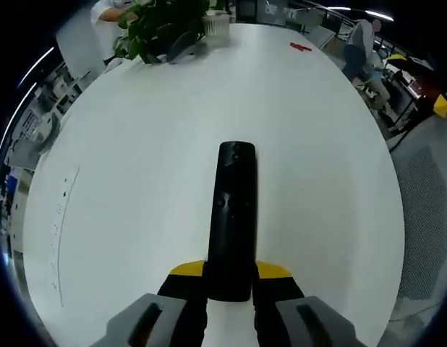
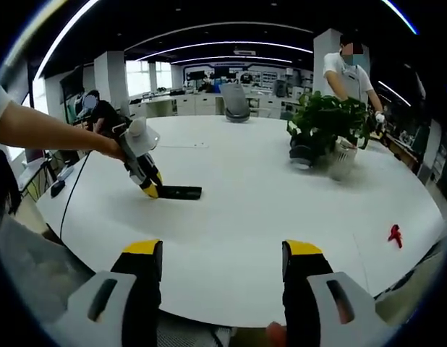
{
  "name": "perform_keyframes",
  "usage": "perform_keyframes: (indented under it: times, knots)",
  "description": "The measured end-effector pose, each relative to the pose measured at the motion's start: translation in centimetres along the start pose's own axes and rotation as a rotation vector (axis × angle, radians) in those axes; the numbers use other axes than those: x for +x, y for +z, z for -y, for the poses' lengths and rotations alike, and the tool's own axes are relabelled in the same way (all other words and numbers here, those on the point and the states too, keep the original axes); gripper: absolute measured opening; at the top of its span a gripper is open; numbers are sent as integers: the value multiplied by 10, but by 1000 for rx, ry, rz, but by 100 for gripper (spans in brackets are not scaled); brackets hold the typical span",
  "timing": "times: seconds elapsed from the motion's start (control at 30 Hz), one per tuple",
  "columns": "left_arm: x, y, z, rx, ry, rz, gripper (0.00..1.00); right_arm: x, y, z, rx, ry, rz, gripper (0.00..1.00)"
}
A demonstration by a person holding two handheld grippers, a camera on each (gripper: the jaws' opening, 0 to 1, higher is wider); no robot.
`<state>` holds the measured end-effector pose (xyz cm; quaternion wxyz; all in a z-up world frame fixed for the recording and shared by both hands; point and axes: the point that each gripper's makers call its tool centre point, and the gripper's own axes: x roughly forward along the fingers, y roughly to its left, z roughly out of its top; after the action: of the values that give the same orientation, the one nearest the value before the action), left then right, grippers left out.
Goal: Press the specified remote control buttons in sequence, fully releasing each button before pressing the next.
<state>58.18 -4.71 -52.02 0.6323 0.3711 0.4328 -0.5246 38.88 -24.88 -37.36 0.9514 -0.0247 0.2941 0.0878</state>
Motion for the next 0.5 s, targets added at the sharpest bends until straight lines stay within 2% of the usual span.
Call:
perform_keyframes:
  times: [0.5]
  knots:
    - [-2, -5, 31, -10, -3, 0, 22, -3, 6, 1, 15, 1, 41, 69]
